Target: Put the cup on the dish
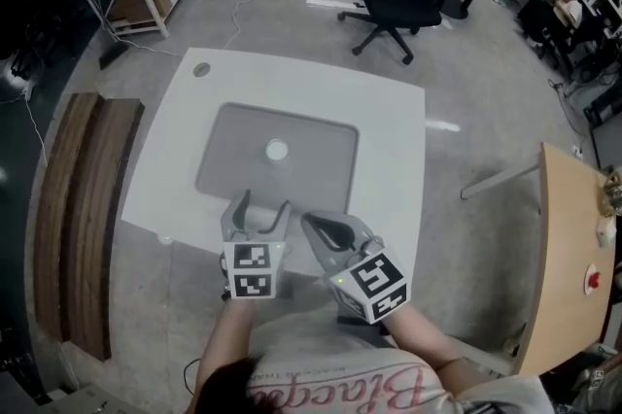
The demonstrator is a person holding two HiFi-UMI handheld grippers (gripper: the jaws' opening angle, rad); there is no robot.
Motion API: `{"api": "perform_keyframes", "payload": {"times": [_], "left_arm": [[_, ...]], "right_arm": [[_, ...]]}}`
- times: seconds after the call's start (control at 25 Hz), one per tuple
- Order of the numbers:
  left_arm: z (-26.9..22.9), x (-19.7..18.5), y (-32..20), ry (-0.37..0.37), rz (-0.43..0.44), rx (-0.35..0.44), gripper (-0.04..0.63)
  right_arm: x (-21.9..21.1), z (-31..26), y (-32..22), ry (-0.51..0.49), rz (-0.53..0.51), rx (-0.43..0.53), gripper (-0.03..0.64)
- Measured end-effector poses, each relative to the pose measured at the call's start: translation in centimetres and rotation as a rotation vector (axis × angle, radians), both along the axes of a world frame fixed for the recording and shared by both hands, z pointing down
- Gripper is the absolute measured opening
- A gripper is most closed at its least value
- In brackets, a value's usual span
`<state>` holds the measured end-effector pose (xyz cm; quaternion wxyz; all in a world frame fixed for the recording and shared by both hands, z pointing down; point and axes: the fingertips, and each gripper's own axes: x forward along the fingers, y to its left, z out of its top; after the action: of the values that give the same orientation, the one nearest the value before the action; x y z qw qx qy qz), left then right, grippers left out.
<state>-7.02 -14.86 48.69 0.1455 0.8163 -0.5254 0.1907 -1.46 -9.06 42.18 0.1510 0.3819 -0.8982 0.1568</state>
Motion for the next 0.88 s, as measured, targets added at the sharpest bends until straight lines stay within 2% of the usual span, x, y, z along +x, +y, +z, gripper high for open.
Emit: {"api": "perform_keyframes", "payload": {"times": [0.44, 0.88], "left_arm": [[-1.4, 0.6, 0.4, 0.072, 0.050, 0.039, 0.304], [-2.5, 2.4, 0.7, 0.113, 0.110, 0.065, 0.298]], "right_arm": [[1.9, 0.4, -1.2, 0.031, 0.094, 0.011, -0.002], [3.0, 0.3, -1.8, 0.076, 0.120, 0.027, -0.001]]}}
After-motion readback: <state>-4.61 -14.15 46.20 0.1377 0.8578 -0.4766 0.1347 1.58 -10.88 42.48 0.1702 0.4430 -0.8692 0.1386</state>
